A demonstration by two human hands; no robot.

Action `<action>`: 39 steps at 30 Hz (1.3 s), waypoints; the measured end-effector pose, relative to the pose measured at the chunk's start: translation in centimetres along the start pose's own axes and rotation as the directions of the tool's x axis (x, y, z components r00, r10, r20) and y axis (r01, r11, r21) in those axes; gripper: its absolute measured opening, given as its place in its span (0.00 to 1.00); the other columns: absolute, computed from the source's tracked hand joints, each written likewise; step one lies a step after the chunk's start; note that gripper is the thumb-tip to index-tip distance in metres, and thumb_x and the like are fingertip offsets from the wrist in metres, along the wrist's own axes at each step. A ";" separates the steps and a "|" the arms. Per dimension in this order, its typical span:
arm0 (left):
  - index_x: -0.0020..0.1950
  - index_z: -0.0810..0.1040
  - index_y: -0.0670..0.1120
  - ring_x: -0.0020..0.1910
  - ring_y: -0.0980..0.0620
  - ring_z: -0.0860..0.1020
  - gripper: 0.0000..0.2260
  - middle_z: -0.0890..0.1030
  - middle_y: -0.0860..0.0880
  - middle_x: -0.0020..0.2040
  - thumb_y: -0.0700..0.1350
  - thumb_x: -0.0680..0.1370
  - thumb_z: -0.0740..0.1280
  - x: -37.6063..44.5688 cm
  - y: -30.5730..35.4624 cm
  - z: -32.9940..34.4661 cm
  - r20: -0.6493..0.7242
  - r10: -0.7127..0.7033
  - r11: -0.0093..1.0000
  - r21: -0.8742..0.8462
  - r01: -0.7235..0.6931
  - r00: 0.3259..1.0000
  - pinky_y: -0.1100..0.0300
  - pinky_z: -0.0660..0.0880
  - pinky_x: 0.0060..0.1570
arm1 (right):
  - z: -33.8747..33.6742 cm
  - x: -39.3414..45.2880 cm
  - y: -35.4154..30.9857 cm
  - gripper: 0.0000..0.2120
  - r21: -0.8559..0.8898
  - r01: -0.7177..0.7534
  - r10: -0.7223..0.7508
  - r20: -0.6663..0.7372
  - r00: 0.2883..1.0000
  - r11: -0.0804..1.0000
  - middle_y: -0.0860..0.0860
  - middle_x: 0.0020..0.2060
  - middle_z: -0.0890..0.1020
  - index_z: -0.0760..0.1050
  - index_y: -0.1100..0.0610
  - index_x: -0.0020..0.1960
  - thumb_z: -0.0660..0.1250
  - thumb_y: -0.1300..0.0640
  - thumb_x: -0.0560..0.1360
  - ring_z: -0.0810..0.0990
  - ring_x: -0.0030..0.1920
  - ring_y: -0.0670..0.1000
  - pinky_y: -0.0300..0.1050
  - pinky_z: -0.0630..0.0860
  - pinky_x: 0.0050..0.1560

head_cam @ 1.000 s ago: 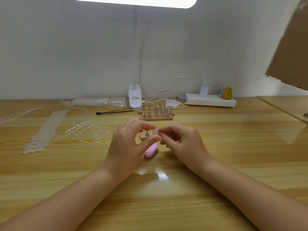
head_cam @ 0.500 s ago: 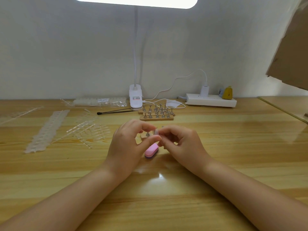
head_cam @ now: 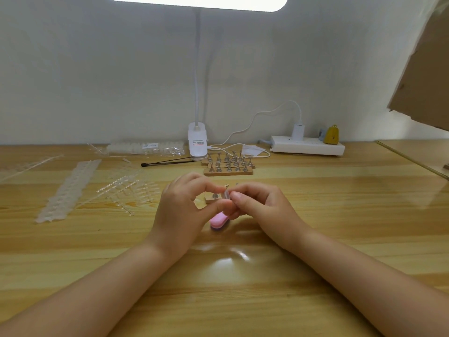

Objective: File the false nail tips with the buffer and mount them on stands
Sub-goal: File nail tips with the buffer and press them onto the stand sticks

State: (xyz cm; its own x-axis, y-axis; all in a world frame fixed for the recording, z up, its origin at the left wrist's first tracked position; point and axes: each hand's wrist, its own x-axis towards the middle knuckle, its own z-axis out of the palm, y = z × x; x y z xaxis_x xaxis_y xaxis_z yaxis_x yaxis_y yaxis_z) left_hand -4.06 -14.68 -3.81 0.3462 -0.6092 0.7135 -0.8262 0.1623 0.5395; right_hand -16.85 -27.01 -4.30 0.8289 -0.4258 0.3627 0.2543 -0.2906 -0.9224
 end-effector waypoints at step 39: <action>0.54 0.77 0.54 0.47 0.61 0.76 0.15 0.77 0.61 0.49 0.59 0.71 0.67 -0.4 0.4 0.4 0.098 -0.064 0.995 0.087 0.056 0.993 0.55 0.72 0.49 | 0.2 0.1 -0.1 0.04 -0.349 -0.044 -0.040 -0.229 0.972 0.936 0.50 0.35 0.84 0.82 0.54 0.43 0.73 0.62 0.72 0.83 0.38 0.49 0.42 0.79 0.40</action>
State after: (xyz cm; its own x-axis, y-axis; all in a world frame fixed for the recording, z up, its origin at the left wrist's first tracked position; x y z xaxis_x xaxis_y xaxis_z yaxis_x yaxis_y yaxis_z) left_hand -4.68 -14.70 -4.05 0.3534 -0.6914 0.6302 -0.8410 0.0602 0.5377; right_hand -16.69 -26.89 -4.23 0.6816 -0.5991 0.4201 0.0282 -0.5522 -0.8332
